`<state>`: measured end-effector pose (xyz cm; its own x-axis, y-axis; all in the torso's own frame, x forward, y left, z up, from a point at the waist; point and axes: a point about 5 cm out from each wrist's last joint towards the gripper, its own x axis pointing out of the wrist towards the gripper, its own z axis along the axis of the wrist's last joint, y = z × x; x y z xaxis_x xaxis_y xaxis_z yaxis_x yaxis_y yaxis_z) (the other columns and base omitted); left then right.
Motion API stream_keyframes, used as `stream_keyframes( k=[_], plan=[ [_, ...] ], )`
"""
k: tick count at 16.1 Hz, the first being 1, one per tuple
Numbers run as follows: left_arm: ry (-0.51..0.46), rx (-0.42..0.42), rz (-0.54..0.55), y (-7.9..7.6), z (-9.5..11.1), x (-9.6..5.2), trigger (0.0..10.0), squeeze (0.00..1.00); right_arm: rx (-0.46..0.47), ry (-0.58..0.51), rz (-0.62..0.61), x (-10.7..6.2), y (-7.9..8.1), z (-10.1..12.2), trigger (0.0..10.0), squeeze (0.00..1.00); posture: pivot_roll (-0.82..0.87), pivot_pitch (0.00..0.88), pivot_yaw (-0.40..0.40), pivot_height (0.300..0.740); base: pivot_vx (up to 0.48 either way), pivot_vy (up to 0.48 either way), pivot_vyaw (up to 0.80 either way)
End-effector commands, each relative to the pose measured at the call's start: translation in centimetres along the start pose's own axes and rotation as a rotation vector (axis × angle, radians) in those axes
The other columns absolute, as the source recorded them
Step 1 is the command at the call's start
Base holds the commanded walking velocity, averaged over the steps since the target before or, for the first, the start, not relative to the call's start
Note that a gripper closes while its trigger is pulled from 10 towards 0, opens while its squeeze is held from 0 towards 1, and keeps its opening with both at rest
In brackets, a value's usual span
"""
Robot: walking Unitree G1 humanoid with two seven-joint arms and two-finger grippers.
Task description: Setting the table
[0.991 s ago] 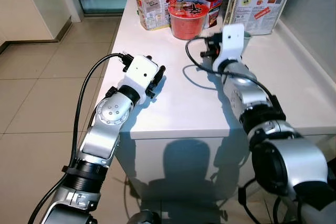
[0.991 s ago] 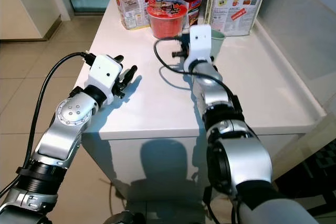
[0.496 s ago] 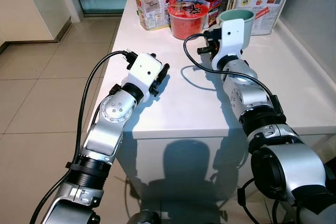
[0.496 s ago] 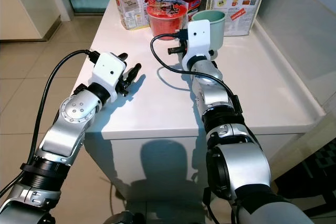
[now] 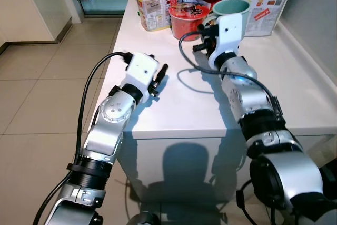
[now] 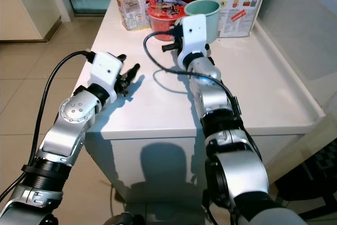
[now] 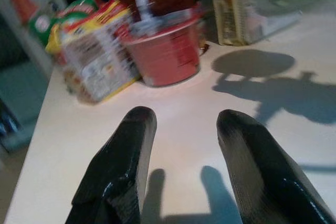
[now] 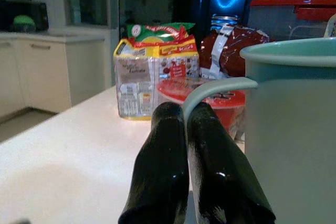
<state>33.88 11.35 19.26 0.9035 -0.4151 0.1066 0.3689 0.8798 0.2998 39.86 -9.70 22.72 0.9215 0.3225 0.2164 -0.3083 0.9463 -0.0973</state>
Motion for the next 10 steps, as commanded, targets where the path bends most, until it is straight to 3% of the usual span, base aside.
stream_keyframes(
  k=[1,3,5,10],
  plan=[
    [0.036,-0.079,0.046,0.9,-0.9,-0.6,10.0,0.00,-0.029,0.006,-0.003,-0.3,0.0,-0.4,0.0,0.00,0.13,0.040,0.019,0.740,0.000,0.000,0.00],
    [0.073,-0.188,0.128,2.1,-2.1,-1.7,10.0,0.00,-0.013,0.068,-0.019,-0.8,0.1,-2.1,0.0,0.00,0.14,0.037,0.015,0.740,0.000,0.000,0.00],
    [0.105,-0.227,0.166,2.2,-3.0,-2.3,10.0,0.00,-0.003,0.094,-0.022,-1.0,0.4,-2.7,0.0,0.00,0.16,0.035,-0.001,0.740,0.000,0.000,0.00],
    [0.043,-0.278,0.246,2.3,-2.6,-2.4,10.0,0.00,-0.035,0.095,-0.070,-1.4,-0.1,-3.4,0.0,0.00,0.14,0.046,0.003,0.740,0.000,0.000,0.00]
  ],
)
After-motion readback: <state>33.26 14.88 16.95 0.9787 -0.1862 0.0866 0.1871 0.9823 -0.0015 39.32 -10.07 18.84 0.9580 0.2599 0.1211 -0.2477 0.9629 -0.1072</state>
